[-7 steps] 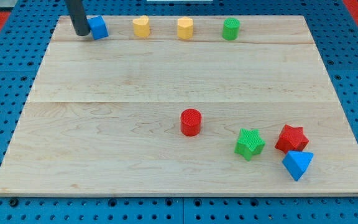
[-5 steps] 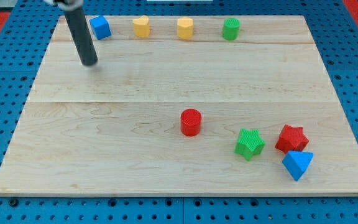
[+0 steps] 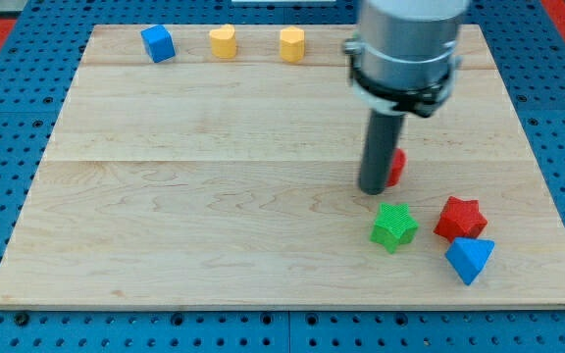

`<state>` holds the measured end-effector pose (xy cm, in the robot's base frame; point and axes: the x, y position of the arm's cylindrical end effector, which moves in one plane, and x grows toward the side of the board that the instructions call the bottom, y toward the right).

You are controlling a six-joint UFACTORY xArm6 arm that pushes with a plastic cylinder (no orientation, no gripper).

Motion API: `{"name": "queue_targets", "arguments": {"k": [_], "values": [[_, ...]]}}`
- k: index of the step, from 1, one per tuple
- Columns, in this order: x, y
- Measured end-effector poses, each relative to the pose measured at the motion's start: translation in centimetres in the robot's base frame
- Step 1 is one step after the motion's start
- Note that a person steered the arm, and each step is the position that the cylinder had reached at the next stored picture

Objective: Place the red circle right to the green circle

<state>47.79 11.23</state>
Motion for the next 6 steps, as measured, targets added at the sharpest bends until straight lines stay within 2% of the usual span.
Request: {"name": "queue_targets", "arguments": {"k": [1, 3, 4, 5, 6], "values": [[-3.6, 4.5], [-13.5, 6.9], [-17.0, 7.6], [-15.9, 8.3], [-18.9, 9.9]]}}
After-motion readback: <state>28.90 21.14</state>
